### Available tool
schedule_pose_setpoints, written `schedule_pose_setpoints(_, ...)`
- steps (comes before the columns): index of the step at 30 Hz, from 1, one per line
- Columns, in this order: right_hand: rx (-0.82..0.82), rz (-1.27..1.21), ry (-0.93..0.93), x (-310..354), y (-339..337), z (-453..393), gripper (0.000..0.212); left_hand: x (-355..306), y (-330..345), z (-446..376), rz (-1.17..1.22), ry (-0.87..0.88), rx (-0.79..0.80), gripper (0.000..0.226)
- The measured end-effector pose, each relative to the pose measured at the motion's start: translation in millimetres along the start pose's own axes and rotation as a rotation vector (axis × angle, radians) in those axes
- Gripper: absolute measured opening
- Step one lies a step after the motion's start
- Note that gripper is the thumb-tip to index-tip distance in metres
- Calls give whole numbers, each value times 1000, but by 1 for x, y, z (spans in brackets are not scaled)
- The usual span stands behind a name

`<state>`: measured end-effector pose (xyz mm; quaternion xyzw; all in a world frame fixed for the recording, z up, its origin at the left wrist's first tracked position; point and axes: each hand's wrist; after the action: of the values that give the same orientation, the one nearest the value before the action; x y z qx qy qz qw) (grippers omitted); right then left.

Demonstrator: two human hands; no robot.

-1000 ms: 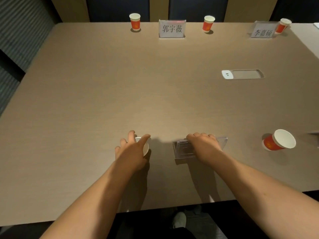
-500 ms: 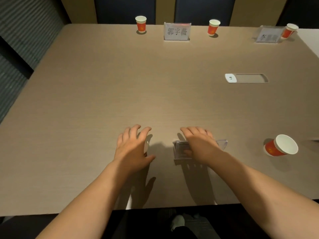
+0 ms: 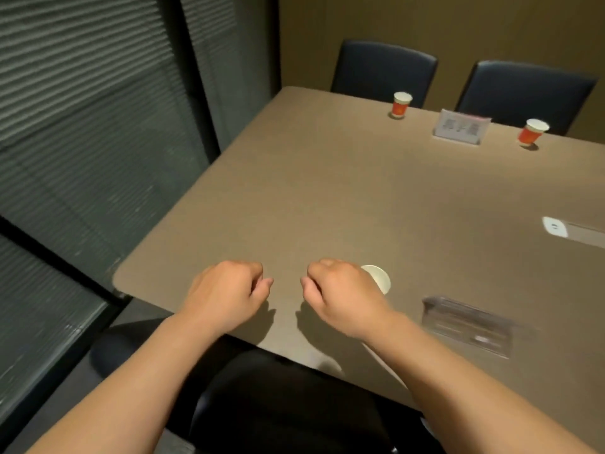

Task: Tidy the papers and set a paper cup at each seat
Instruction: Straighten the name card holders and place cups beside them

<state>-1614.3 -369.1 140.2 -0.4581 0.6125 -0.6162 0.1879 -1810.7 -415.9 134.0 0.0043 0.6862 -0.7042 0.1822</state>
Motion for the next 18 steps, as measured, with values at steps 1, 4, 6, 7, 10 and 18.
schedule_pose_setpoints(1, 14, 18, -16, 20, 4, -8, 28, 19, -8, 5, -2, -5, -6, 37)
schedule_pose_setpoints(4, -6, 99, -37, 76, 20, -38, 29, 82, -36, 20, 39, -21, -63, 42)
schedule_pose_setpoints(6, -22, 113, -14, 119, 34, -61, 29, 129, -56, 31, 69, -24, -76, 42)
schedule_pose_setpoints(7, -25, 112, -30, 143, 45, -78, 30, 157, -70, 38, 79, -33, -94, 43)
schedule_pose_setpoints(10, 2, 121, -73, 197, 67, -115, 30, 214, -98, 60, 73, -47, -135, 44)
schedule_pose_setpoints(18, 110, 129, -147, 285, 115, -230, 37, 349, -137, 78, 178, -129, -182, 39)
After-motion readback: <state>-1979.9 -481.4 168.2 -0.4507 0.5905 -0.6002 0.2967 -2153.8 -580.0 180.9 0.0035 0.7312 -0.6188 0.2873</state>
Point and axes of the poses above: each hand's wrist, its own z-axis away from the middle knuckle, its own y-axis out of the palm, x = y × z, and after that the axes turned 14 degrees about -y, right-handed
